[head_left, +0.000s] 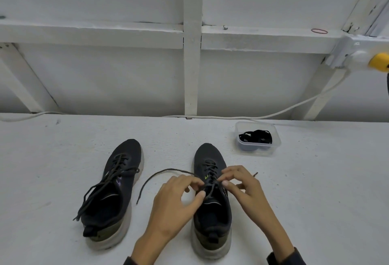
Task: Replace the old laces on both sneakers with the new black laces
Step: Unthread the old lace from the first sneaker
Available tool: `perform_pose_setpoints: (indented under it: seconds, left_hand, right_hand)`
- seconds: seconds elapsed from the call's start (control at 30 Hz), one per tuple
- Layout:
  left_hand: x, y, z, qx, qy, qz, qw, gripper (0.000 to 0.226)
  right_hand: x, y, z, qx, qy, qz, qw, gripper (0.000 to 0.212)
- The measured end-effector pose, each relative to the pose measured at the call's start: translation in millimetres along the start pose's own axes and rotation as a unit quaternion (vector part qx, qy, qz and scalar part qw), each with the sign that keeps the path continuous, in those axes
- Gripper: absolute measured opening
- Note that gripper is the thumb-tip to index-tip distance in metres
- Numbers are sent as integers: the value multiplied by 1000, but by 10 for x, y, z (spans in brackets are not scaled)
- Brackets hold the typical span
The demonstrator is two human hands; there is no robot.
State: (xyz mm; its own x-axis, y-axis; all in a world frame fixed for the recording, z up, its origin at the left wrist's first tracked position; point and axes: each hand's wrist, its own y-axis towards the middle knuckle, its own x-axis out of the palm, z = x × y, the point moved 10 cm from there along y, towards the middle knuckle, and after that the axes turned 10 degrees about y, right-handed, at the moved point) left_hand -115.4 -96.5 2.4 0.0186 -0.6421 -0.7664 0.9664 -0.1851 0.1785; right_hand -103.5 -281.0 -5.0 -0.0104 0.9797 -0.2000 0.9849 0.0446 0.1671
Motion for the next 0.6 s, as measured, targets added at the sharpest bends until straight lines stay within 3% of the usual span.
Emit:
perform_pose_setpoints:
  seconds: [0.17,0.27,0.47,0.6]
  left_hand:
    - [83,-4,-75,-11,-26,-27,999,10]
    - [130,-43,-121,-25,-42,-51,997,8]
    - [155,-57,-115,-64,-123,-34,990,4]
    - [148,-43,-114,-76,-150,-26,986,13]
  right_hand:
    - [-186,4,51,16,35,81,996,17]
    - [-356,-14,162,50,57,154,985,20]
    - [-292,60,125,51,52,151,986,21]
    - [-591,3,199,47,33,281,958,26]
